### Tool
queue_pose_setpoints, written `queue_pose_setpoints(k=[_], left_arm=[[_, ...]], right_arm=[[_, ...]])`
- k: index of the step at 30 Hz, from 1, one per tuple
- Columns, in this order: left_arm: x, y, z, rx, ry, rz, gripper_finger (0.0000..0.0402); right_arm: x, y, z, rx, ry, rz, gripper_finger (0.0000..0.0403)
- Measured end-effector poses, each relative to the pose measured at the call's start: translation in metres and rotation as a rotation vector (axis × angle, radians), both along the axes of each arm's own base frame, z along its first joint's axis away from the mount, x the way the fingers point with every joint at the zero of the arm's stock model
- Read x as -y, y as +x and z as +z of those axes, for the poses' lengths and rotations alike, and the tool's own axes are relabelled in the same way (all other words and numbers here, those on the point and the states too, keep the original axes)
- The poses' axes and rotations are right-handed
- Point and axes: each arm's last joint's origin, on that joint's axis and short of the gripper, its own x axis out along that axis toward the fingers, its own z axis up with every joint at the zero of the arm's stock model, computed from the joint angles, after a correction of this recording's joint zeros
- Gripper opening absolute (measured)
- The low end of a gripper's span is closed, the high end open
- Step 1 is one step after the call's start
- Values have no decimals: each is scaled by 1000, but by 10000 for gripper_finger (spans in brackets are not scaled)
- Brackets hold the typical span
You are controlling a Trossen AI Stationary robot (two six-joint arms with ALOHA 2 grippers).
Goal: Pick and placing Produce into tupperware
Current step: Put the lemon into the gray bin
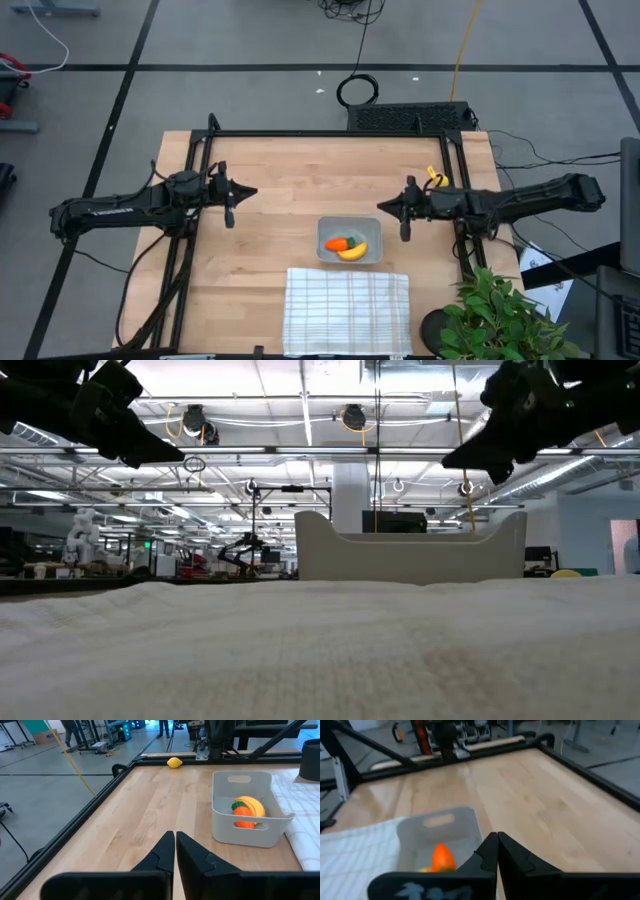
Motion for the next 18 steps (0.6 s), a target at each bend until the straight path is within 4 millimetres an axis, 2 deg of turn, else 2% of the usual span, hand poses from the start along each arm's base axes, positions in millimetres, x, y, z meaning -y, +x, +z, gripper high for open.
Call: queue_pose_setpoints(k=[9,18], left_arm=[[0,0,-2,-16,-8,2,21],[0,-1,-2,-26,-6,0,21]], right_arm=[[3,-9,-28,-74,-19,-100,0],[3,-10,-33,-53,-54,-86,0]])
